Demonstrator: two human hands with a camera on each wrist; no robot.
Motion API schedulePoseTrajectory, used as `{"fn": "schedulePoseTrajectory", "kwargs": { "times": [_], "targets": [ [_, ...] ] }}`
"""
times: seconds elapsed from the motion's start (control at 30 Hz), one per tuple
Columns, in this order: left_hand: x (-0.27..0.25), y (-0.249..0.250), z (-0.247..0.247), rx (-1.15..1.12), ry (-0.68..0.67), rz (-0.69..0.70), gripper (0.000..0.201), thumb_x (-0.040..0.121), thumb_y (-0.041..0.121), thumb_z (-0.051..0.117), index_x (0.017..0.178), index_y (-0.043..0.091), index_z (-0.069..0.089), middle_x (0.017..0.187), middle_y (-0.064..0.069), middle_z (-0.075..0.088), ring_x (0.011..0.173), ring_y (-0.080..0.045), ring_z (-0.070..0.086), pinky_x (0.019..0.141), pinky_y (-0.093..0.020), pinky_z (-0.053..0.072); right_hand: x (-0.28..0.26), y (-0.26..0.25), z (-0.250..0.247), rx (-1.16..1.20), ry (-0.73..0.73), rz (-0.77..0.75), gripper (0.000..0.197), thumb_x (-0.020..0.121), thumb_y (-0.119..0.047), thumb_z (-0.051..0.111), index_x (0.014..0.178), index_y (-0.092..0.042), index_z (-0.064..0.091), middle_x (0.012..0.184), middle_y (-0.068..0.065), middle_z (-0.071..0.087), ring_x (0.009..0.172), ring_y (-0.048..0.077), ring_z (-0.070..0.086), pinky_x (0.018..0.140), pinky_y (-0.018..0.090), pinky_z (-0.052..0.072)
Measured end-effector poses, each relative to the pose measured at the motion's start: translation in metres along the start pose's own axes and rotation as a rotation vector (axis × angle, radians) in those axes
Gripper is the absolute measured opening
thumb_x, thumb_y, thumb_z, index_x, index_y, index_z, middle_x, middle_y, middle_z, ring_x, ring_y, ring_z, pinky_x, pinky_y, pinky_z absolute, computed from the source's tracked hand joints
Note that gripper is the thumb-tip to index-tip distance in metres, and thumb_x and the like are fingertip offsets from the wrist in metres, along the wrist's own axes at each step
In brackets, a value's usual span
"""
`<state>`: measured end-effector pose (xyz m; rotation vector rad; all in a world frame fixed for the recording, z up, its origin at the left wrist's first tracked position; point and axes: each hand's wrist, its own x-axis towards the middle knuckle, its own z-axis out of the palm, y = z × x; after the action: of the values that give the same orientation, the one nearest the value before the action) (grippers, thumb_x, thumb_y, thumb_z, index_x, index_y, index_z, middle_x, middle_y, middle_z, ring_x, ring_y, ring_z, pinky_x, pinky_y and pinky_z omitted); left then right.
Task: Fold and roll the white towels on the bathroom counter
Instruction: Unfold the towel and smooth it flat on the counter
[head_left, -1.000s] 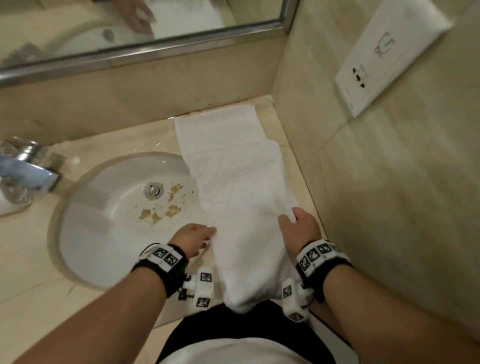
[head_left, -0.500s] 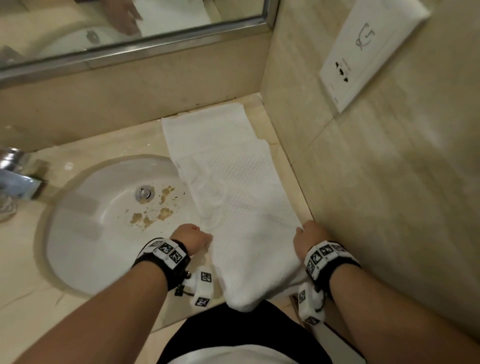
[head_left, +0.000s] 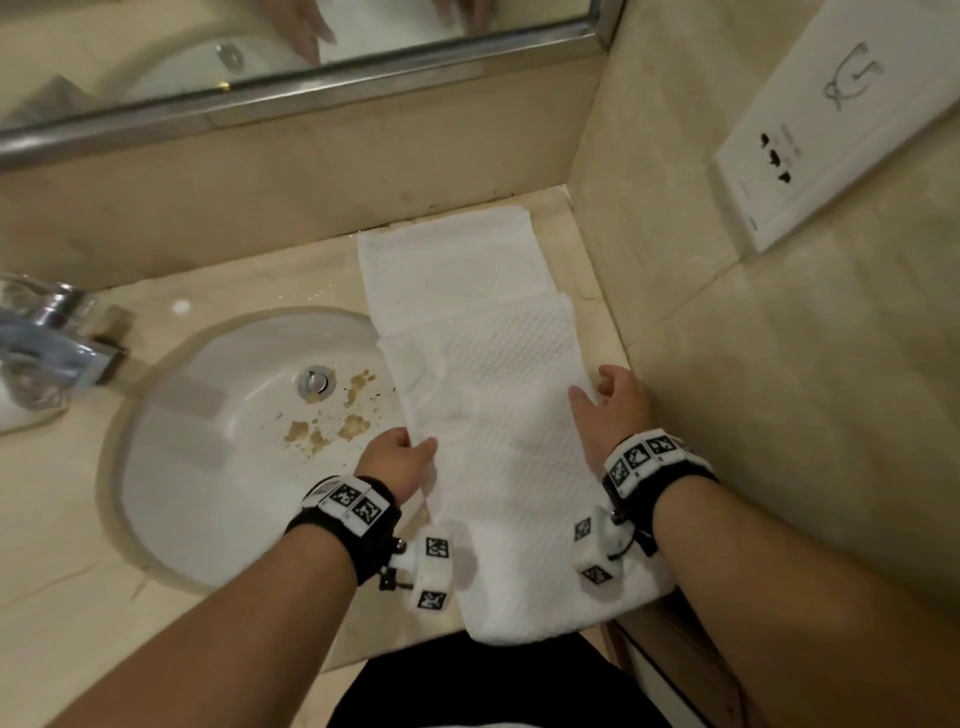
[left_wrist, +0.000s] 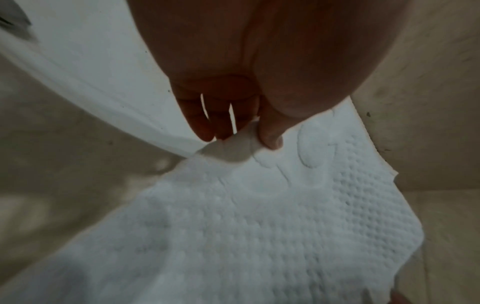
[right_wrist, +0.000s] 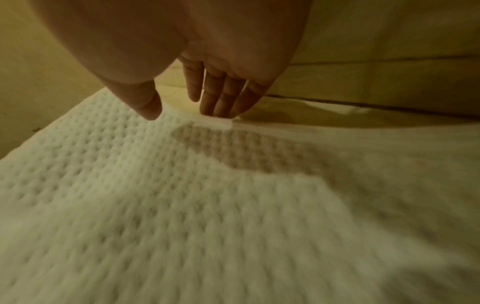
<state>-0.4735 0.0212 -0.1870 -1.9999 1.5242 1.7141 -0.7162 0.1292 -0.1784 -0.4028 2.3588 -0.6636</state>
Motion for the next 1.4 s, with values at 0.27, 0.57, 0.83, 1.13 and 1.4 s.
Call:
{"fn": "schedulePoseTrajectory", "kwargs": {
  "times": [0.27,0.57,0.83,1.13,1.4],
  "targets": [
    [0.003,-0.004,-0.005,-0.103,0.035,-0.013,0.021,0.098,0.033,0.059,0.101,0.015,0.07,0.098,-0.009,0.075,0.096,-0.033,0.069,0.097,-0.053,0.055,0.02,-0.004,0.008,-0.062,-0.18,-0.005,0.051,0.069,-0.062,0.067,0.104,-0.025,0.065,0.103,-0.004,0.066,0.082,0.015,0.066,0.079,0.036,0.059],
    [0.03,0.012,-0.011,-0.248,0.079,-0.041,0.018,0.087,0.039,0.066,0.091,0.023,0.073,0.094,-0.006,0.078,0.093,-0.033,0.073,0.091,-0.057,0.058,0.028,-0.009,0.006,0.11,-0.199,0.027,0.026,0.089,-0.043,0.07,0.1,-0.021,0.062,0.091,-0.006,0.069,0.077,0.01,0.064,0.072,0.027,0.053],
    [0.046,0.072,-0.036,-0.509,0.085,0.094,0.015,0.096,0.023,0.067,0.11,0.019,0.07,0.101,-0.008,0.076,0.088,-0.025,0.071,0.084,-0.04,0.058,0.046,-0.058,-0.024,0.08,-0.072,-0.171,0.018,0.097,-0.034,0.062,0.096,-0.017,0.067,0.081,-0.004,0.066,0.074,0.014,0.06,0.055,0.013,0.043],
    [0.037,0.064,-0.049,-0.131,0.194,0.002,0.076,0.07,0.059,0.08,0.128,0.016,0.055,0.116,-0.005,0.063,0.099,-0.025,0.062,0.092,-0.043,0.053,0.028,-0.033,-0.014,-0.053,0.0,0.035,0.022,0.095,-0.033,0.048,0.099,-0.016,0.063,0.09,0.002,0.067,0.084,0.027,0.064,0.075,0.032,0.05],
    [-0.012,-0.027,-0.011,0.101,-0.206,-0.137,0.04,0.083,0.049,0.079,0.084,0.014,0.06,0.088,-0.006,0.068,0.084,-0.025,0.065,0.081,-0.039,0.052,-0.054,0.054,-0.001,-0.145,-0.018,0.108,0.033,0.091,-0.046,0.062,0.106,-0.018,0.054,0.1,-0.001,0.06,0.088,0.023,0.061,0.074,0.027,0.042]
  ]
}}
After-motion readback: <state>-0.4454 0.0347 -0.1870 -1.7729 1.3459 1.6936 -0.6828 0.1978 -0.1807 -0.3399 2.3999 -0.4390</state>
